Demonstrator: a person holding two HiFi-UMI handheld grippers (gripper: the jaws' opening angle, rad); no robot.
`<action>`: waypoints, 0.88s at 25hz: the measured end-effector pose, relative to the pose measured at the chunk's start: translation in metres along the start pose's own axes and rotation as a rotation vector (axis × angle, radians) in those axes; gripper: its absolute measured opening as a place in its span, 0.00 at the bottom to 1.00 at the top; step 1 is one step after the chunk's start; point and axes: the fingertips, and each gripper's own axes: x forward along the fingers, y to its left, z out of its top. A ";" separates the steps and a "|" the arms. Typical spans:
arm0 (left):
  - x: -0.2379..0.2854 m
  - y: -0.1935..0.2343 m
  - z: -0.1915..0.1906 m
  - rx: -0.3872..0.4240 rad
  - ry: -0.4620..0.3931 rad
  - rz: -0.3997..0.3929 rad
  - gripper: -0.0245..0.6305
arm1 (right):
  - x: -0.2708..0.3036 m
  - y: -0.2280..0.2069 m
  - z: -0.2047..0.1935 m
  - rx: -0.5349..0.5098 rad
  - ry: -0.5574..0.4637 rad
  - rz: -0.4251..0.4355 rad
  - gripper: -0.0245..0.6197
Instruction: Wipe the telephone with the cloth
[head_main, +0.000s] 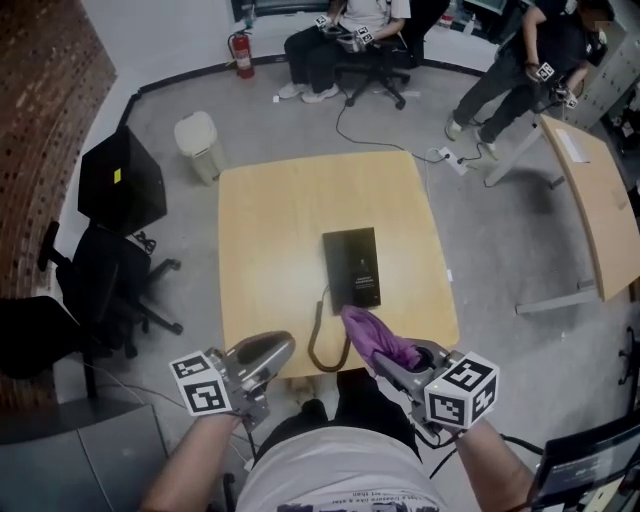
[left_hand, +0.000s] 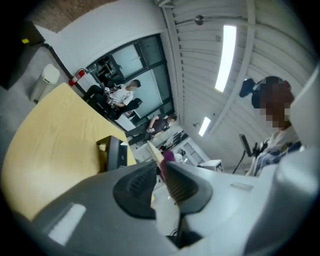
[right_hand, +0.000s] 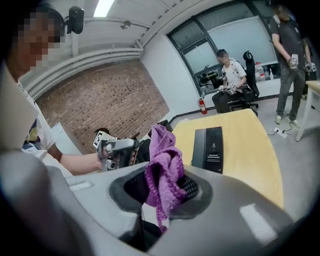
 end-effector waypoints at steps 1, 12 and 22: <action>-0.007 -0.013 -0.003 0.005 -0.010 -0.031 0.07 | -0.003 0.004 -0.002 -0.009 -0.005 -0.012 0.17; -0.005 -0.088 -0.051 0.310 0.140 -0.002 0.04 | -0.033 0.032 -0.011 -0.104 -0.021 -0.021 0.17; 0.054 -0.138 -0.095 0.397 0.075 0.200 0.04 | -0.092 0.019 -0.046 -0.236 0.012 0.121 0.17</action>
